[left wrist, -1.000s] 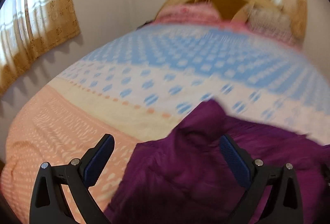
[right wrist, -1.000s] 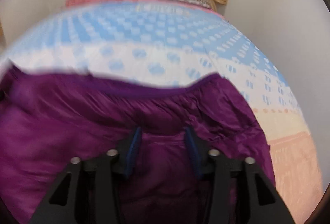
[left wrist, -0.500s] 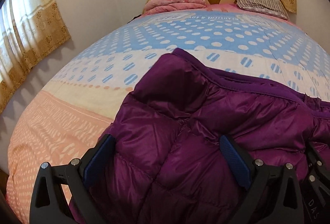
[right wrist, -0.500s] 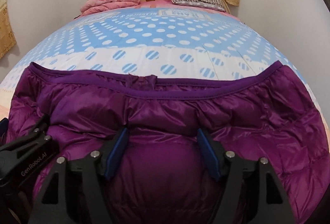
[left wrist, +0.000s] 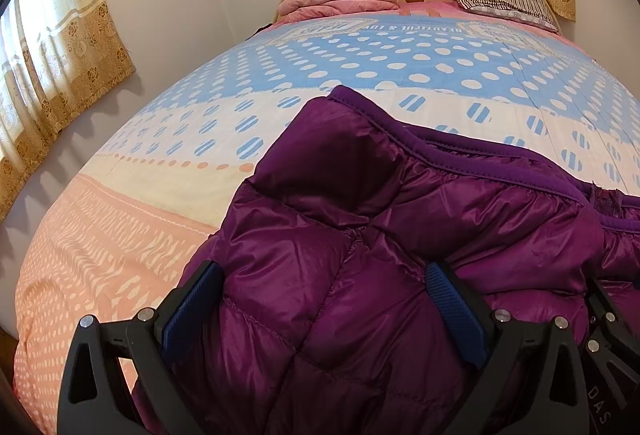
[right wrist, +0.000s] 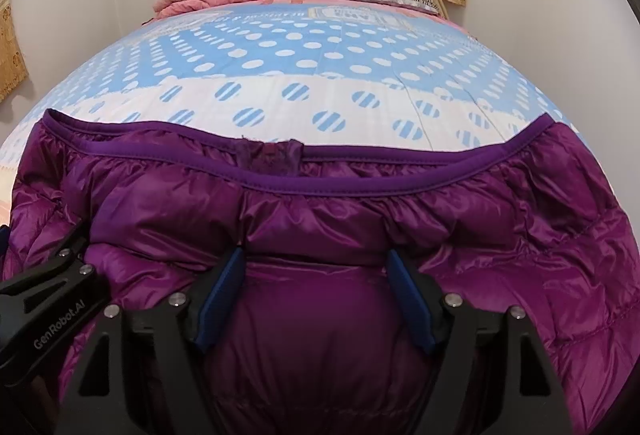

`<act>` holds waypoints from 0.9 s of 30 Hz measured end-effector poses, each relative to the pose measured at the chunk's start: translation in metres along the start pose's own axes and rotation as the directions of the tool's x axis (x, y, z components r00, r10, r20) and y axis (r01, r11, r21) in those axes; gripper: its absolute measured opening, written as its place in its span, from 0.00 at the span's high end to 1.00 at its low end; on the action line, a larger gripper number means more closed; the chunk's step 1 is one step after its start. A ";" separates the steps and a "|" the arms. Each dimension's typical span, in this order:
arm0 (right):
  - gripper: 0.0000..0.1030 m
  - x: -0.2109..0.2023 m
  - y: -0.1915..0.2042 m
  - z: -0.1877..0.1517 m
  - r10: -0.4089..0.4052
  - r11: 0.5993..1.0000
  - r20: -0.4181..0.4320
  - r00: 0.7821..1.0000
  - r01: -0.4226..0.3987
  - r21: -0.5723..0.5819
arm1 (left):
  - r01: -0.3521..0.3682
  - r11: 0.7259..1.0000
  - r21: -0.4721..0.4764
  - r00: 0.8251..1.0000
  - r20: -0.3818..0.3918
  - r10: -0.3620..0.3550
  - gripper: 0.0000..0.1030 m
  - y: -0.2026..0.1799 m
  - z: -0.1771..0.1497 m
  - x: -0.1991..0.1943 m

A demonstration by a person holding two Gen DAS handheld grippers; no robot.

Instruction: Fold large clothes

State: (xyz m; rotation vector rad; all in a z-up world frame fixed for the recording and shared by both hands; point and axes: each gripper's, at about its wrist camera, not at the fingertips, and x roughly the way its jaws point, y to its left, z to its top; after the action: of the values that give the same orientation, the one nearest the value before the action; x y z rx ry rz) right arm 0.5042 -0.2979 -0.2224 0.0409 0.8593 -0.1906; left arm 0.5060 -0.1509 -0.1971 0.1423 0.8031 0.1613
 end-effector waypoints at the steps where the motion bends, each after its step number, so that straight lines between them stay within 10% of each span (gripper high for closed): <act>1: 0.25 0.000 0.000 0.000 -0.002 1.000 -0.001 1.000 0.002 -0.001 | 0.000 1.000 0.000 1.000 0.000 0.000 0.01 0.000 0.000 0.000; 18: 0.23 -0.009 -0.004 0.002 0.024 1.000 -0.057 0.998 -0.024 -0.008 | 0.007 1.000 -0.009 1.000 0.002 -0.007 0.01 0.036 -0.009 -0.032; 27: 0.09 -0.073 0.006 -0.074 -0.022 0.999 0.021 1.000 0.023 -0.038 | 0.038 0.997 -0.064 0.999 0.002 -0.038 0.01 0.095 -0.074 -0.048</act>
State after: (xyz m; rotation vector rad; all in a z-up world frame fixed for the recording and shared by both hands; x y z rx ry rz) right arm 0.4033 -0.2728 -0.2152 -0.0064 0.8430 -0.1955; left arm 0.4109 -0.0621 -0.1967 0.0670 0.7988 0.1506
